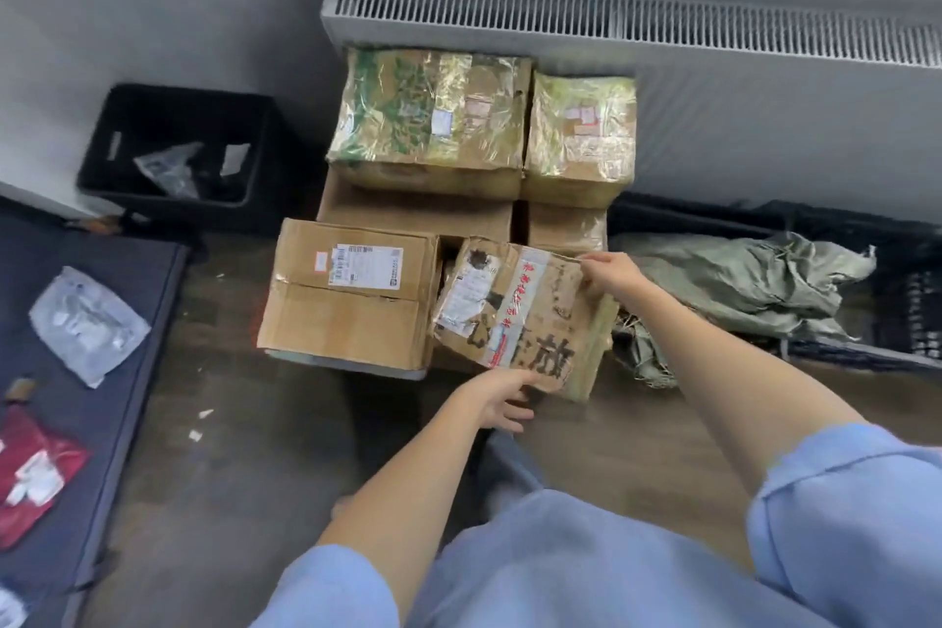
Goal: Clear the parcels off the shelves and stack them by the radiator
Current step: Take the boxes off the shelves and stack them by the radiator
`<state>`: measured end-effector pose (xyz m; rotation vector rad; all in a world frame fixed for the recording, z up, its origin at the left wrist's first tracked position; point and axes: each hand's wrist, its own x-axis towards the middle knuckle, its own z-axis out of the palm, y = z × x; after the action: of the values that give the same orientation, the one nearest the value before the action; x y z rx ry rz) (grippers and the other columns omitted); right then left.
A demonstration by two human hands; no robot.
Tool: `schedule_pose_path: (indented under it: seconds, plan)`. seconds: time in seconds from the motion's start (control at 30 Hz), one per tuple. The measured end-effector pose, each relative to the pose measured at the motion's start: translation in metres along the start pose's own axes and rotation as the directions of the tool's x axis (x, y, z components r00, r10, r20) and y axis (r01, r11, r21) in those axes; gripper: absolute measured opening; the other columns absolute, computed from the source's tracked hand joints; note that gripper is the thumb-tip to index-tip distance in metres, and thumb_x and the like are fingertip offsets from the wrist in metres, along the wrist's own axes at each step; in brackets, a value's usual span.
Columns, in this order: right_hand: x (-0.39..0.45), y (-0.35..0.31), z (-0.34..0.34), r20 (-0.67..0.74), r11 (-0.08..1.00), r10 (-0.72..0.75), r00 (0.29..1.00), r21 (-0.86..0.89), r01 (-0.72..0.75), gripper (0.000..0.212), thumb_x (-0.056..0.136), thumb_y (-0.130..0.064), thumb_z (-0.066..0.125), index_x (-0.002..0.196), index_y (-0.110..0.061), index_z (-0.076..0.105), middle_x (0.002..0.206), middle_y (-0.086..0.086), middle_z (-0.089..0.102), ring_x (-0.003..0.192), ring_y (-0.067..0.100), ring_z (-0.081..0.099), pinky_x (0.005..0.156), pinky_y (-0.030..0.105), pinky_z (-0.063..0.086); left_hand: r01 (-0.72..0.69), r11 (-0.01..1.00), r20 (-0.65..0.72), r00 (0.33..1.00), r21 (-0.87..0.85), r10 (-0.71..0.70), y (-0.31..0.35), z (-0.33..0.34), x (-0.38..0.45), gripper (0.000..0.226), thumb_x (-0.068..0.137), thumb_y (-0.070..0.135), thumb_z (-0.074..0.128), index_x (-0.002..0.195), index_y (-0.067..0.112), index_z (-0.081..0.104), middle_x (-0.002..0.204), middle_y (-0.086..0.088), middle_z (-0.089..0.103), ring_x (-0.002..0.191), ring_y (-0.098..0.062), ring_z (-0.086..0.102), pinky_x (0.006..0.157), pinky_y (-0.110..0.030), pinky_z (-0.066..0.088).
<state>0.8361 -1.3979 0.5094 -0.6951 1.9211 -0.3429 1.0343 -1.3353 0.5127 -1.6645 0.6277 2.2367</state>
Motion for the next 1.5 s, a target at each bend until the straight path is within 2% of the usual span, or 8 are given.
schedule_pose_path:
  seconds: [0.13,0.3,0.47,0.67,0.9,1.17,1.27,1.5]
  plan:
    - [0.041,-0.011,0.016,-0.020,0.997,-0.073,0.997,-0.004,0.073,0.033,0.090,-0.013,0.044,0.116,-0.014,0.064,0.121,0.010,0.063,0.116,0.025,0.055,0.104,0.039,0.043,-0.009,0.997,-0.043,0.999,0.077,0.013,0.003,0.009,0.036,0.055,0.092,0.031,0.053,0.142,0.024,0.031,0.147,-0.004,0.037,0.128,-0.024,0.045,0.105,-0.042,0.038]
    - [0.059,-0.010,0.044,0.018,0.994,-0.105,0.994,0.003,0.105,0.051,0.089,-0.010,0.048,0.139,-0.018,0.038,0.146,0.011,0.033,0.132,0.029,0.037,0.109,0.045,0.037,-0.056,0.988,-0.152,0.985,0.142,0.078,0.023,0.009,0.058,0.069,0.092,0.028,0.051,0.149,0.023,0.013,0.153,-0.002,0.024,0.131,-0.025,0.041,0.102,-0.039,0.043]
    - [0.035,0.020,0.073,-0.016,0.994,-0.043,0.999,-0.105,0.041,0.060,0.092,-0.015,0.048,0.147,-0.021,0.024,0.148,0.014,0.027,0.131,0.032,0.038,0.106,0.039,0.035,-0.016,0.893,-0.160,0.982,0.450,0.098,0.046,-0.042,0.047,0.048,0.097,0.028,0.040,0.144,0.020,0.033,0.149,-0.006,0.033,0.131,-0.025,0.039,0.101,-0.041,0.038]
    - [-0.008,-0.018,0.096,-0.130,0.918,-0.157,0.979,-0.385,0.096,0.071,0.091,-0.016,0.052,0.150,-0.023,0.013,0.159,0.009,-0.001,0.147,0.030,0.000,0.119,0.046,0.011,0.054,0.779,-0.196,0.977,0.624,0.089,0.021,-0.119,-0.009,0.046,0.098,0.025,0.033,0.143,0.017,0.035,0.145,-0.004,0.039,0.124,-0.023,0.047,0.096,-0.040,0.043]
    - [-0.091,-0.139,0.189,0.052,0.866,-0.352,0.935,-0.360,0.346,0.076,0.091,-0.017,0.050,0.151,-0.016,0.003,0.152,0.015,0.024,0.138,0.034,0.026,0.108,0.043,0.032,-0.024,0.886,-0.348,0.914,0.463,0.206,-0.055,-0.226,-0.114,0.043,0.101,0.022,0.030,0.144,0.021,0.032,0.145,-0.002,0.039,0.124,-0.019,0.047,0.097,-0.037,0.042]
    - [-0.237,-0.323,0.367,0.381,0.503,-0.652,0.655,-0.429,0.750,0.056,0.091,-0.024,0.048,0.144,-0.015,0.031,0.142,0.021,0.038,0.131,0.039,0.036,0.108,0.038,0.031,-0.290,0.904,-0.714,0.556,0.313,0.426,-0.163,-0.402,-0.317,0.041,0.101,0.020,0.032,0.141,0.022,0.039,0.145,-0.002,0.041,0.131,-0.029,0.043,0.075,-0.027,0.042]
    - [-0.285,-0.337,0.435,0.456,0.443,-0.681,0.573,-0.368,0.818,0.051,0.092,-0.024,0.047,0.141,-0.014,0.037,0.141,0.020,0.041,0.128,0.036,0.042,0.106,0.035,0.036,-0.439,0.874,-0.808,0.428,0.207,0.406,-0.221,-0.440,-0.374,0.039,0.101,0.025,0.034,0.139,0.024,0.041,0.145,-0.001,0.041,0.128,-0.023,0.046,0.087,-0.030,0.038]
    - [-0.319,-0.338,0.553,0.638,0.378,-0.568,0.520,-0.360,0.853,0.050,0.093,-0.017,0.050,0.141,-0.010,0.038,0.142,0.015,0.044,0.125,0.028,0.049,0.092,0.027,0.041,-0.671,0.741,-0.908,0.297,0.022,0.296,-0.323,-0.489,-0.404,0.037,0.099,0.018,0.040,0.135,0.019,0.048,0.118,-0.005,0.052,0.106,-0.020,0.052,0.081,-0.028,0.038]
